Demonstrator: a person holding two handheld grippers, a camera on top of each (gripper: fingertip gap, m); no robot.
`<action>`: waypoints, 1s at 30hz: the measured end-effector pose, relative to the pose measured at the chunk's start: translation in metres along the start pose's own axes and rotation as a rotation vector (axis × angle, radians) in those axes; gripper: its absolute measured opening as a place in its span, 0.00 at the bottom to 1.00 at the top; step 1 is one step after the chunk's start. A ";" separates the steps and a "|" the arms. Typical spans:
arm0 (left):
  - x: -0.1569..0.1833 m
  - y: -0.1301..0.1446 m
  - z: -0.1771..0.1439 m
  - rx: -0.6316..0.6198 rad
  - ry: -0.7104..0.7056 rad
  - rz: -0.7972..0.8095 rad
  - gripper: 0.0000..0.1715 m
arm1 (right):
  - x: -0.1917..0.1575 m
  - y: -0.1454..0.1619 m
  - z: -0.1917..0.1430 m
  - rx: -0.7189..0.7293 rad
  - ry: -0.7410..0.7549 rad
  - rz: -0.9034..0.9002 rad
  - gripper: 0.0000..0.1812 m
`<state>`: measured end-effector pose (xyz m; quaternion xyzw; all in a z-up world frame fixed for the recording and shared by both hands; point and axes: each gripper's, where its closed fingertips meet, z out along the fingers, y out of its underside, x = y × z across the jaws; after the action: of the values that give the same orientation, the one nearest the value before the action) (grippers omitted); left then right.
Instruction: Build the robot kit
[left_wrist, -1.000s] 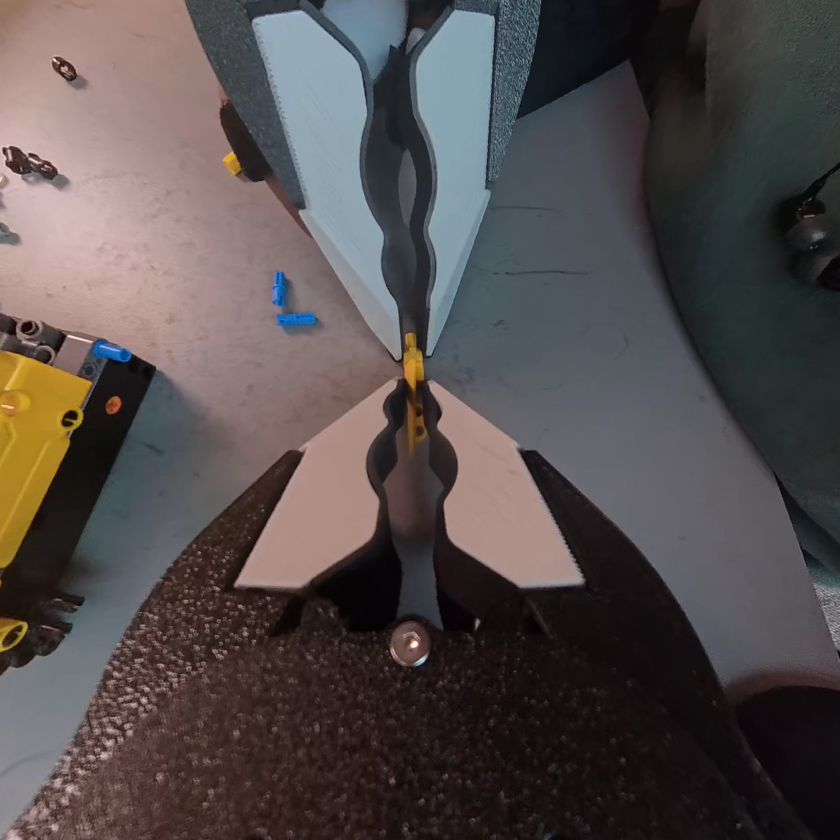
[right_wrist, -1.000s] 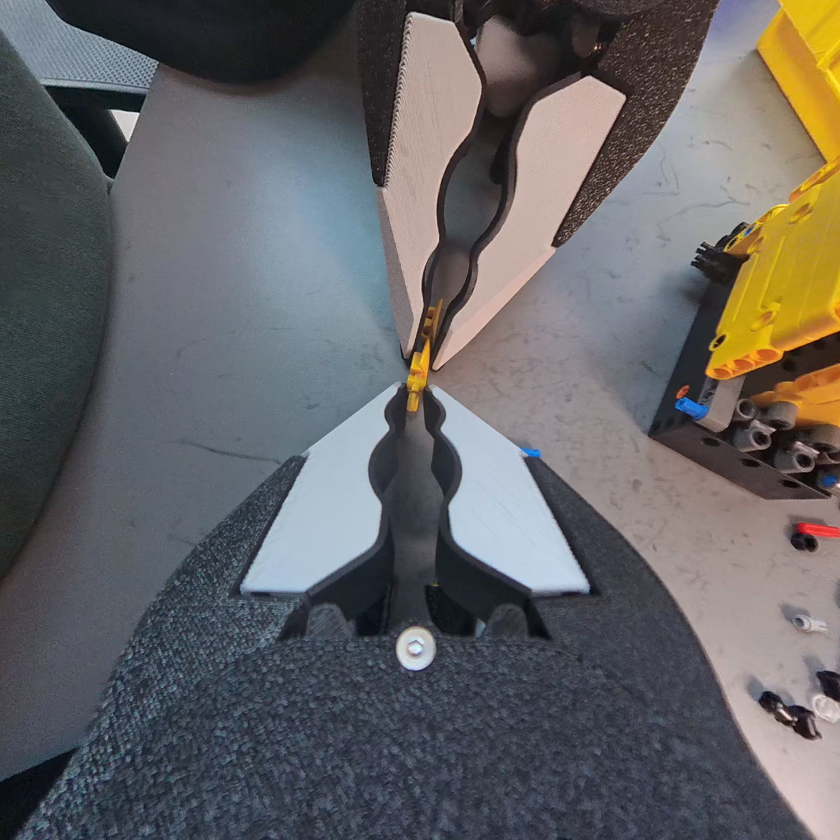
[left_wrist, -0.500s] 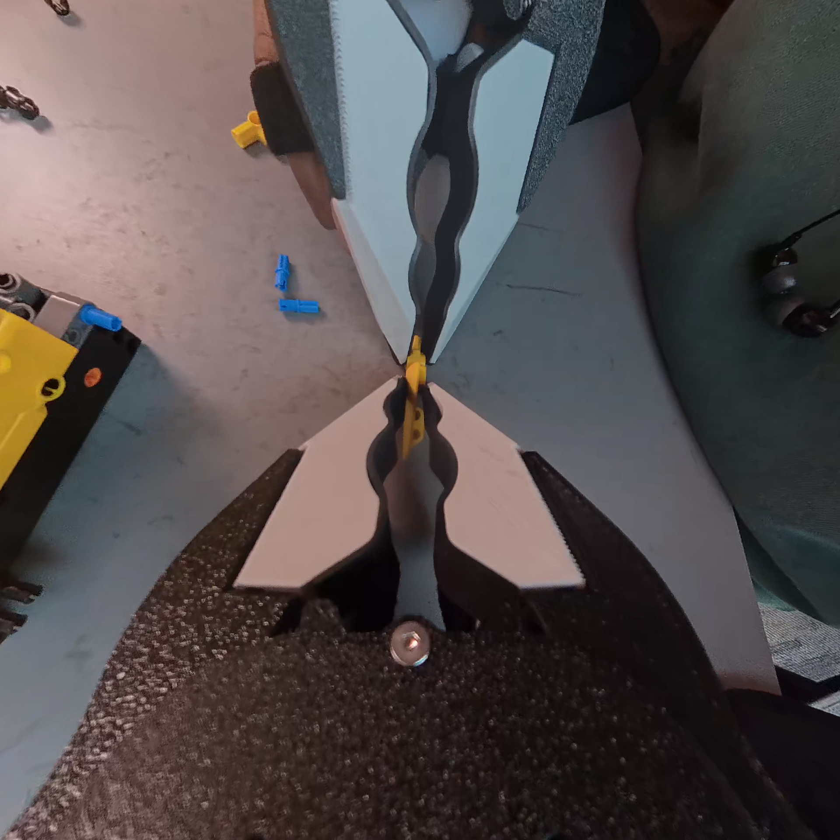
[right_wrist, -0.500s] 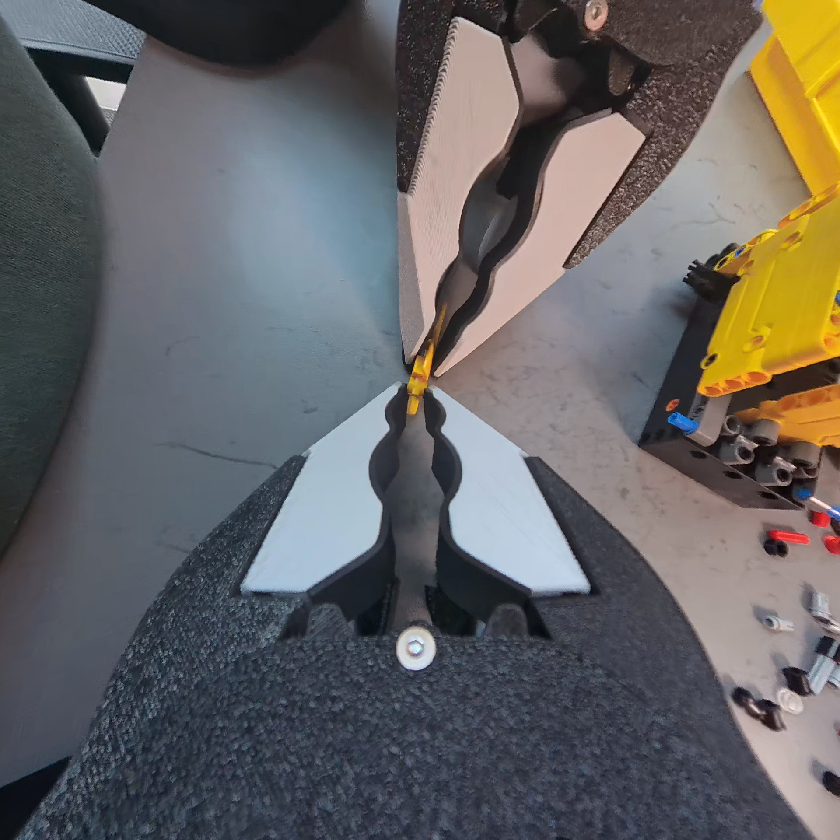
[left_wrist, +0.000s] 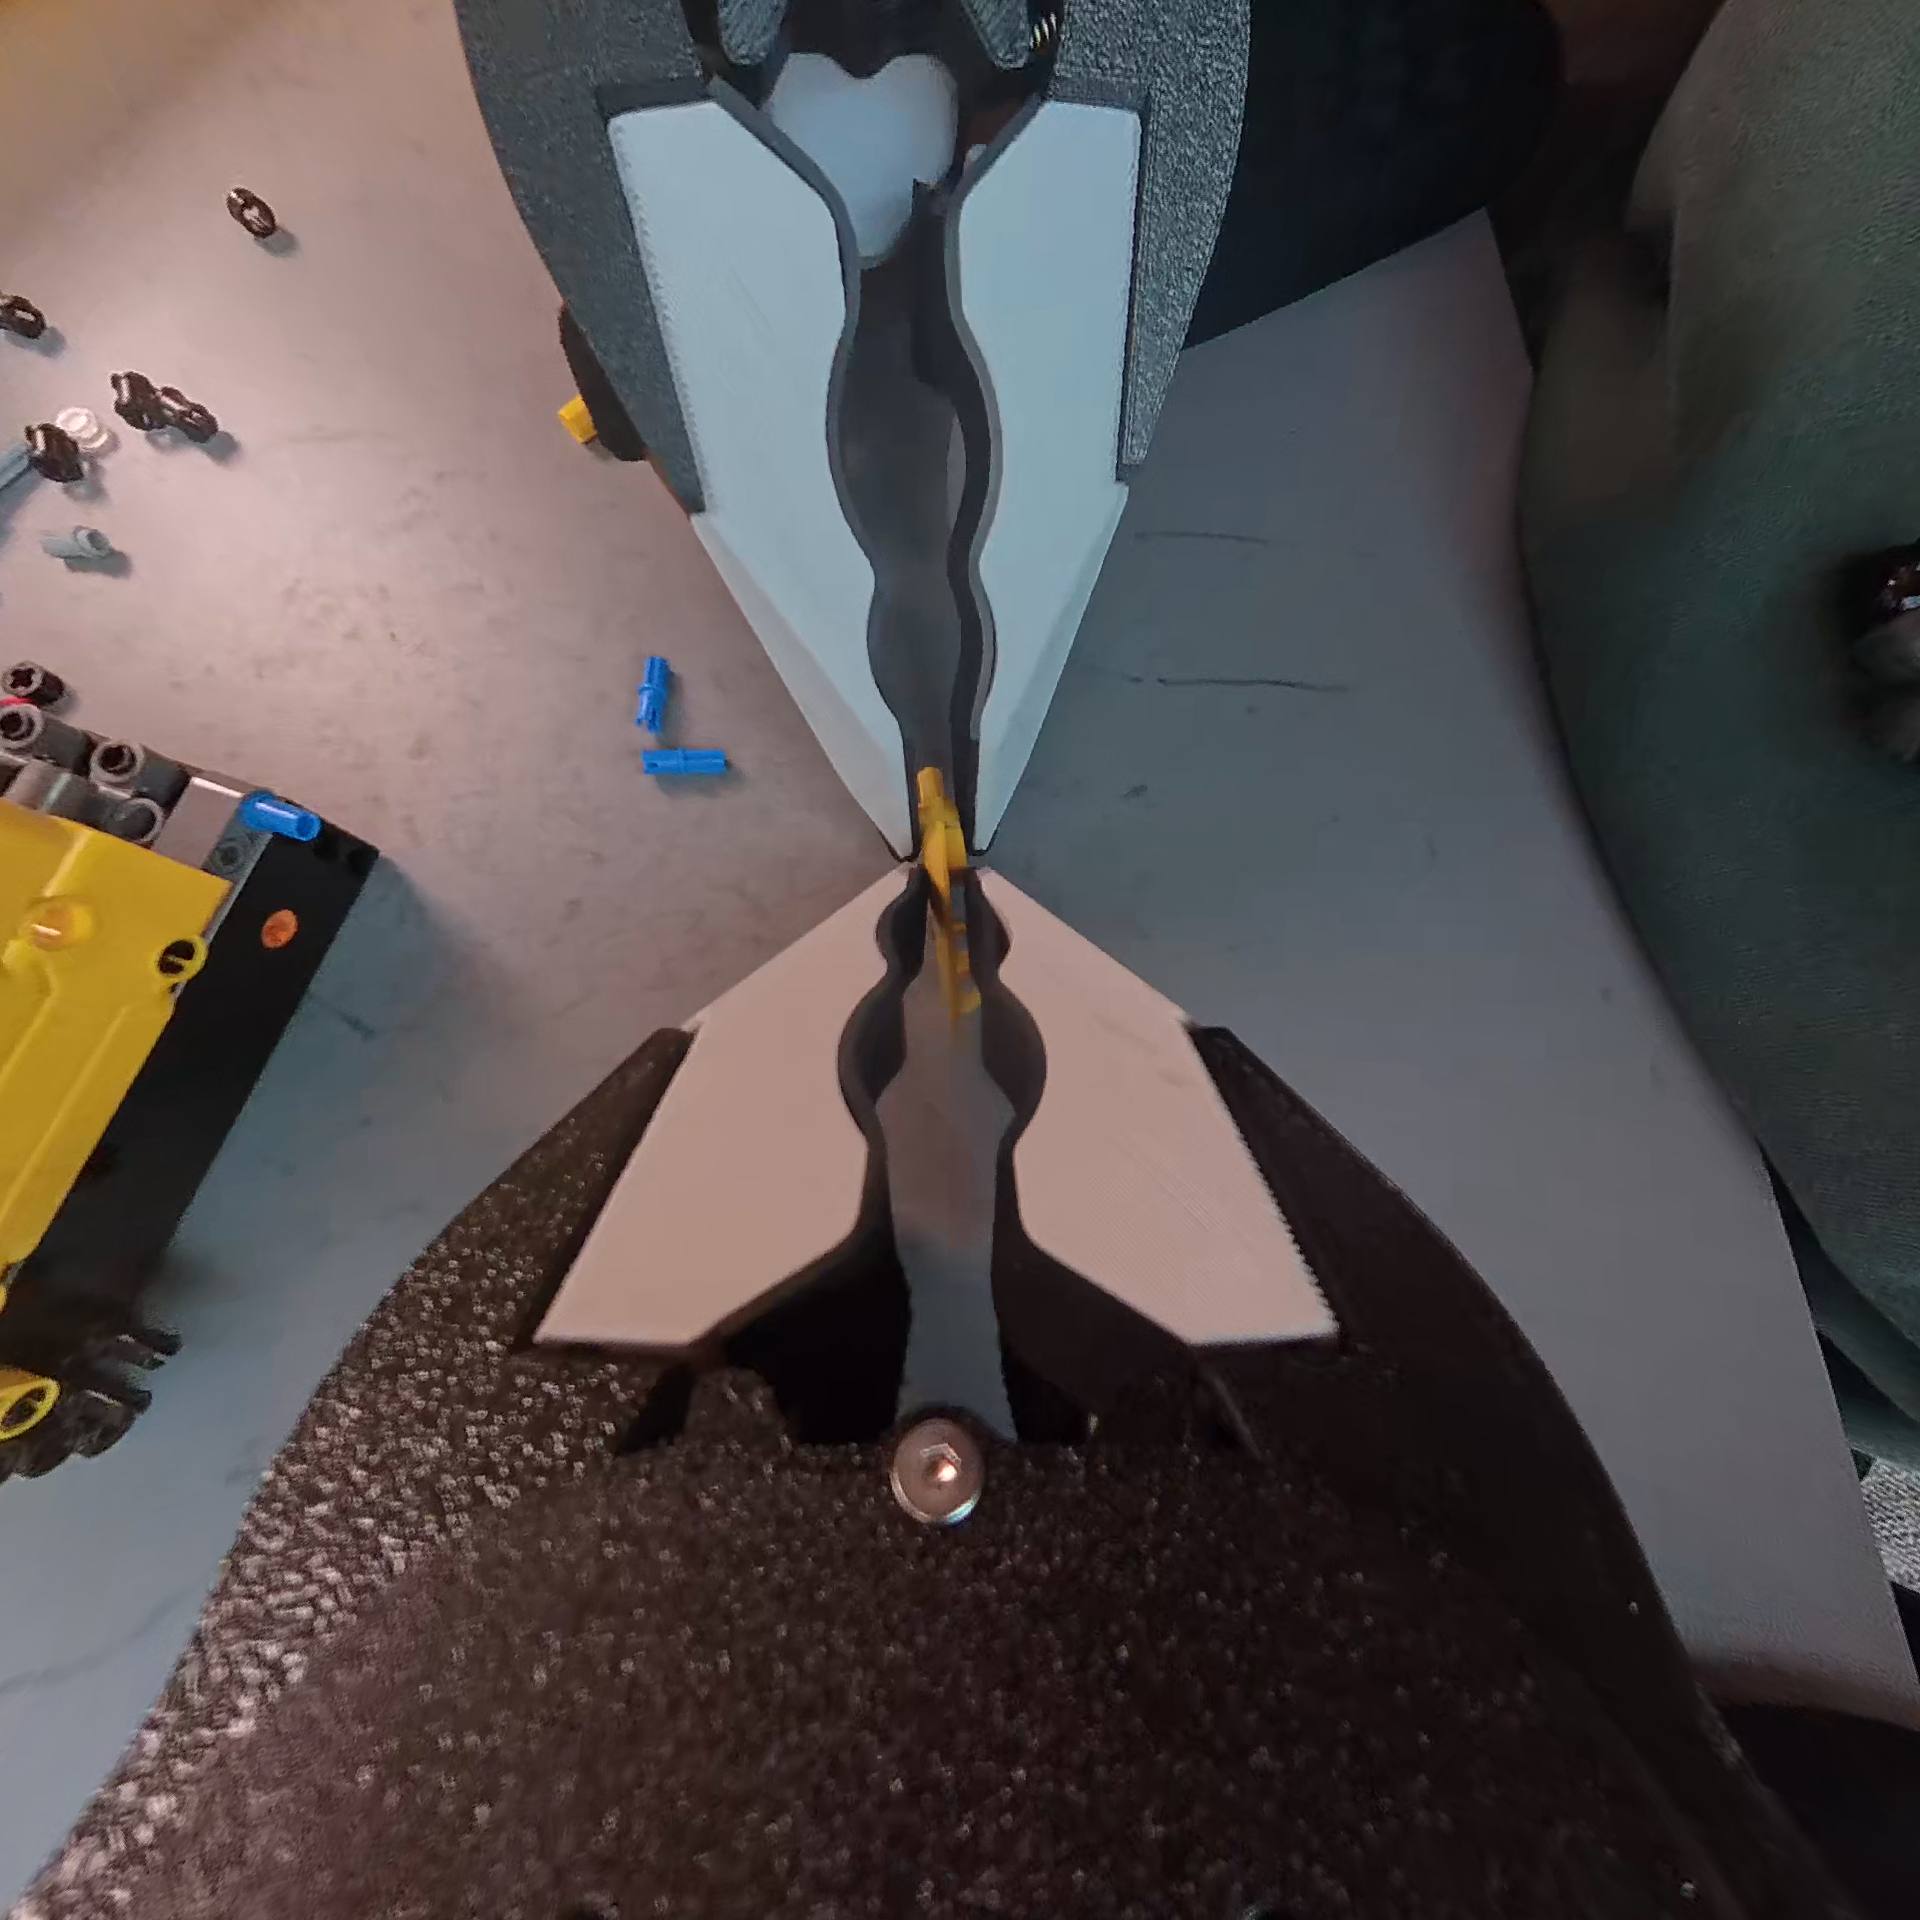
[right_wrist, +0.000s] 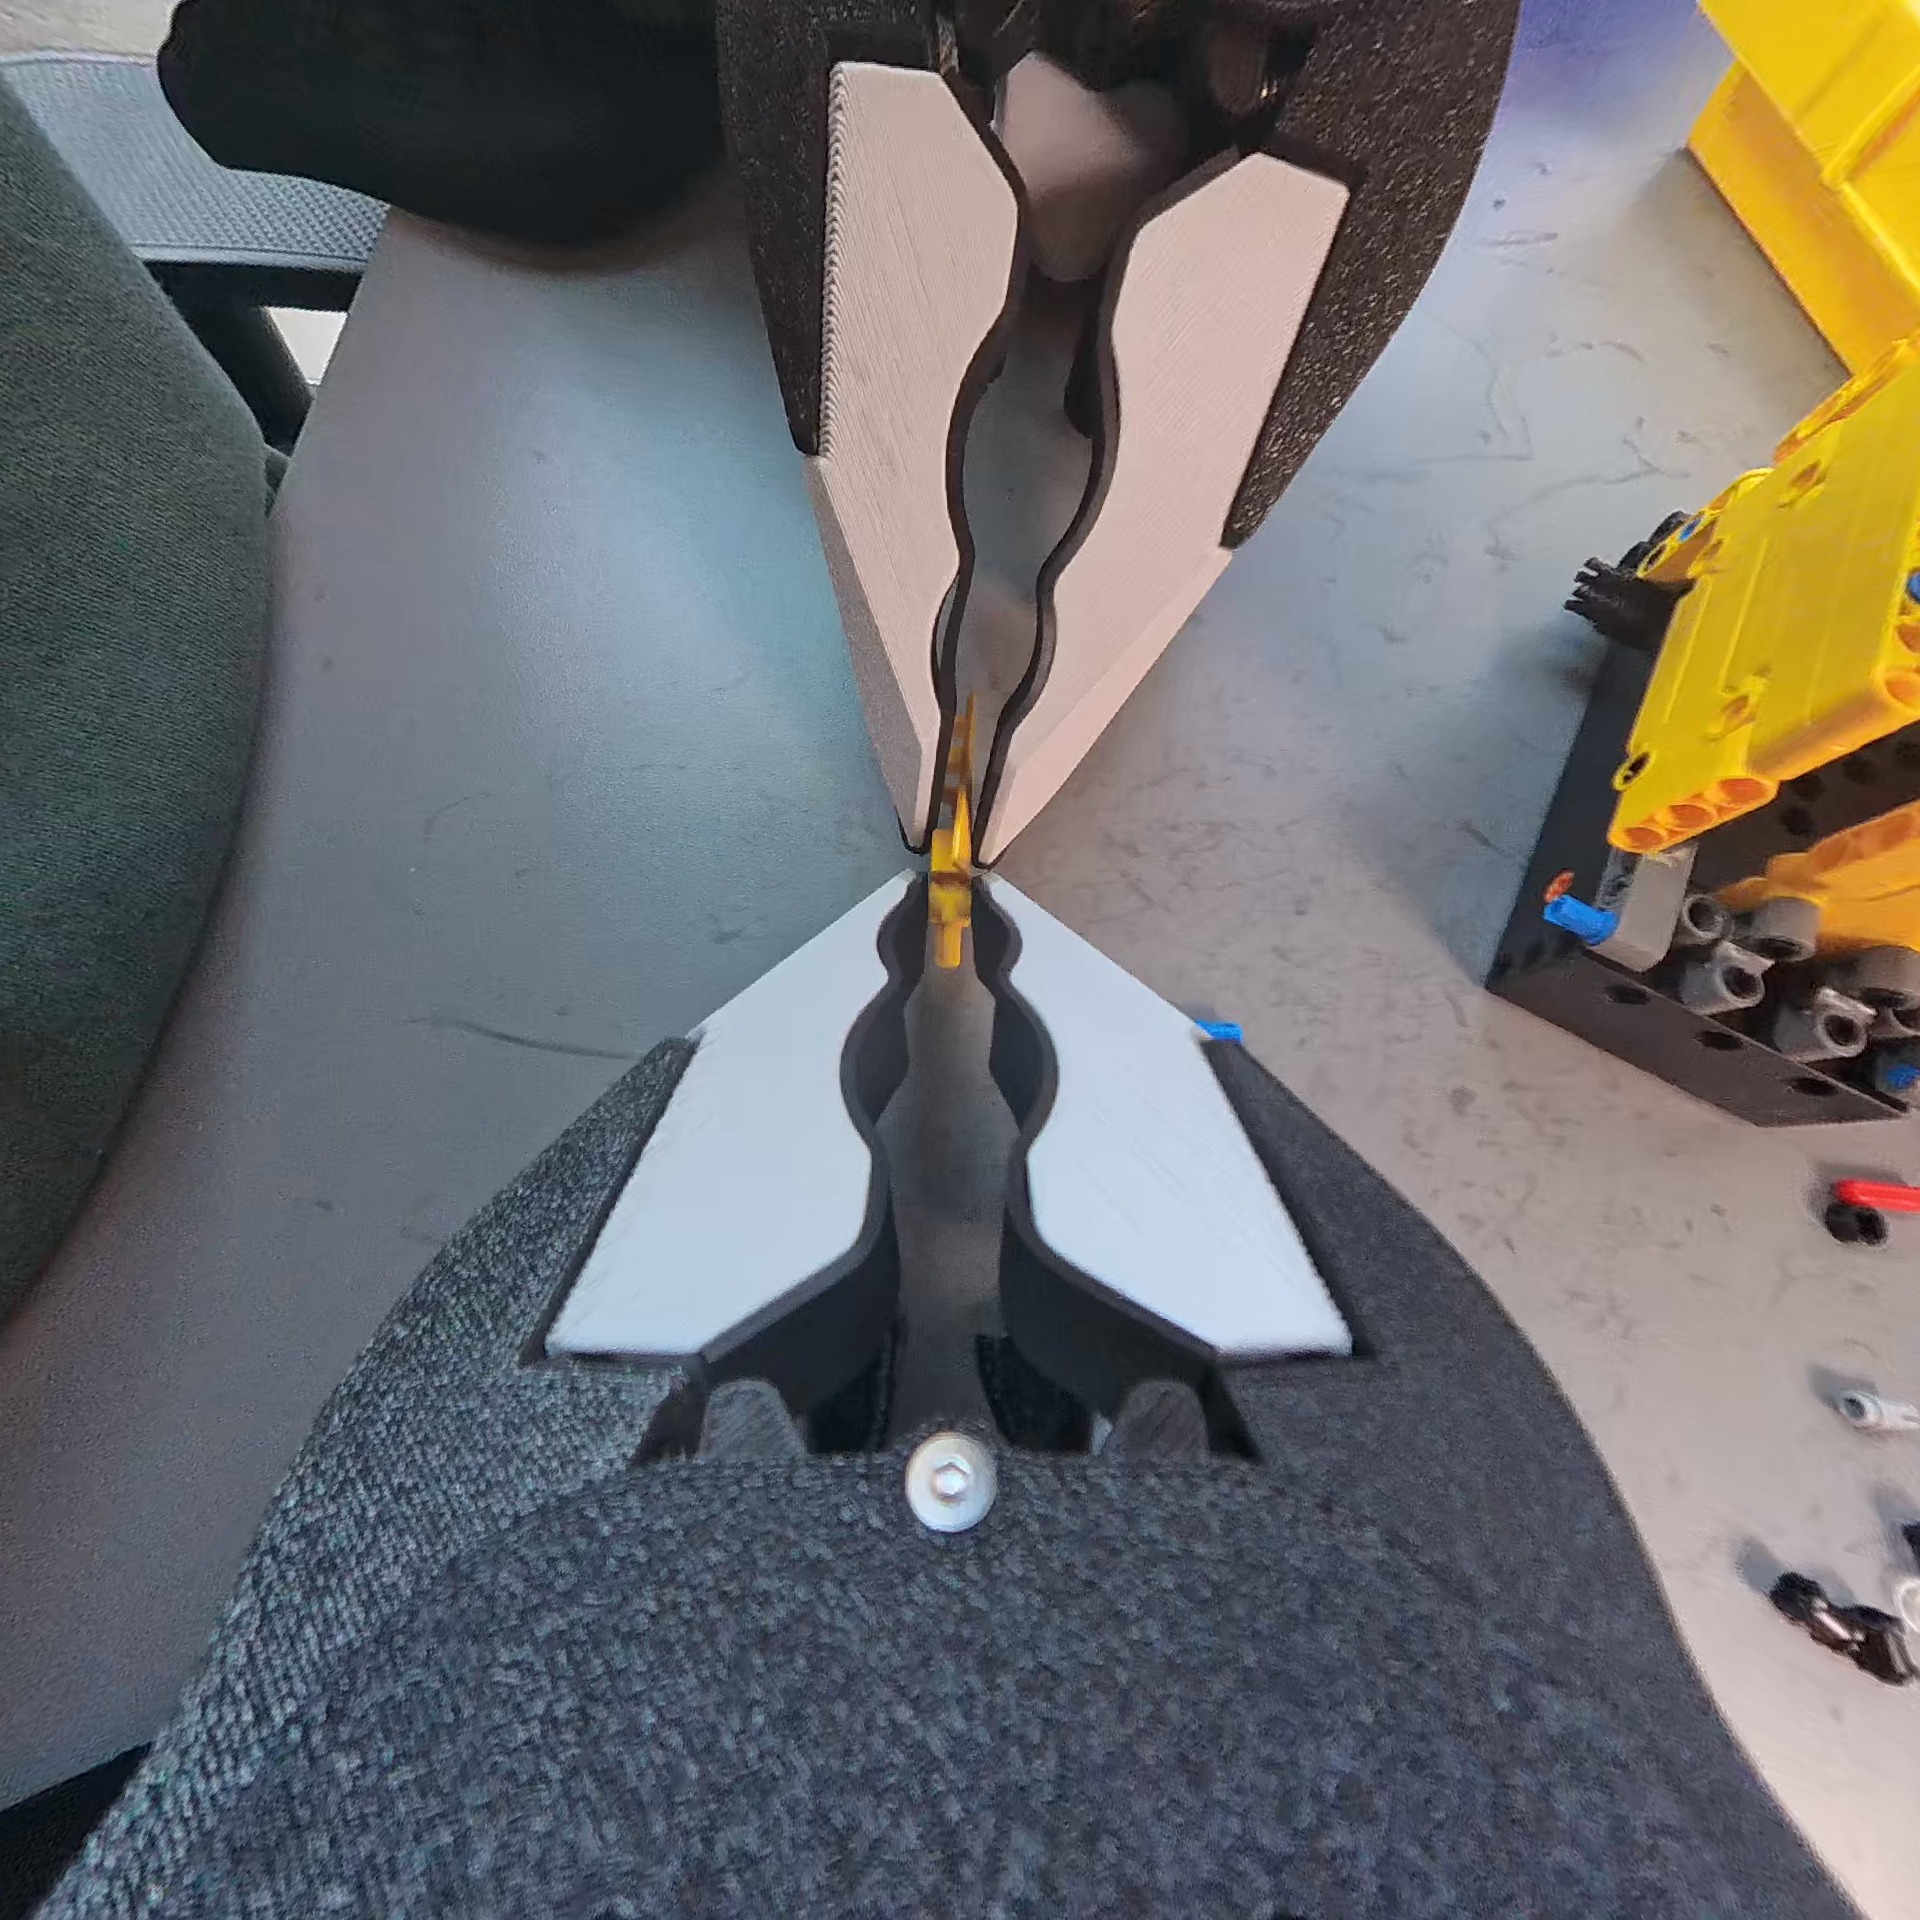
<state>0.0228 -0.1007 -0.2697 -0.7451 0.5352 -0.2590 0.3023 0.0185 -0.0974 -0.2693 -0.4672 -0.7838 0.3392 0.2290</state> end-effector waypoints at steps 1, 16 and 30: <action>0.000 0.001 0.000 -0.002 0.001 -0.004 0.04 | 0.000 0.001 0.001 -0.005 0.001 0.001 0.04; 0.002 0.002 0.002 0.011 0.086 -0.146 0.04 | -0.001 0.002 0.002 -0.018 0.016 -0.047 0.04; -0.028 -0.030 -0.024 0.183 -0.215 0.064 0.03 | 0.029 -0.030 -0.039 0.220 0.218 -0.166 0.05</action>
<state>0.0166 -0.0707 -0.2334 -0.7206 0.4973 -0.2154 0.4325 0.0143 -0.0697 -0.2202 -0.4072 -0.7482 0.3502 0.3895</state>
